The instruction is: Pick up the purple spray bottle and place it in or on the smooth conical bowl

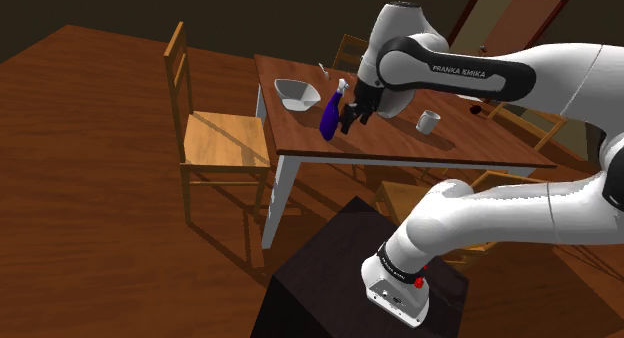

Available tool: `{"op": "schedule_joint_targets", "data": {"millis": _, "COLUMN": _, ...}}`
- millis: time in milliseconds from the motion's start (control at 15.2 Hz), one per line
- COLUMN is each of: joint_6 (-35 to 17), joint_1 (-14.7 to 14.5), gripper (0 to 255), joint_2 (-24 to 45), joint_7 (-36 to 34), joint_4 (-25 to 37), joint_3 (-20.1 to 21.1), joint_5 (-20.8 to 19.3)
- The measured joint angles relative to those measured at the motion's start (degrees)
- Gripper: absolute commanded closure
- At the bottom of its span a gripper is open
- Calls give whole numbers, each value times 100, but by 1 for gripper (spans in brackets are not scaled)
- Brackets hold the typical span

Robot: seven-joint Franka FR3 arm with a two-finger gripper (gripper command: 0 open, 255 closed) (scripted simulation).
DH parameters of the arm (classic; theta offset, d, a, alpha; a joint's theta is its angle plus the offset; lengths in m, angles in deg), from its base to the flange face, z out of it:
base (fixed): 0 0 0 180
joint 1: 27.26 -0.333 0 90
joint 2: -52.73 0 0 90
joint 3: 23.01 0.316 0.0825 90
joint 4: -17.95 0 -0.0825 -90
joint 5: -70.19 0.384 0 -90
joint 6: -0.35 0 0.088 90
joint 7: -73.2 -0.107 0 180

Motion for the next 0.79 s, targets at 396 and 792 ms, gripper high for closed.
{"op": "schedule_joint_targets", "data": {"millis": 396, "joint_6": -1647, "joint_1": 269, "gripper": 0, "joint_2": 593, "joint_7": 252, "joint_4": -171, "joint_3": -625, "joint_5": -290}}
{"op": "schedule_joint_targets", "data": {"millis": 792, "joint_6": -3239, "joint_1": 345, "gripper": 0, "joint_2": 1475, "joint_7": 535, "joint_4": -54, "joint_3": -1236, "joint_5": -300}}
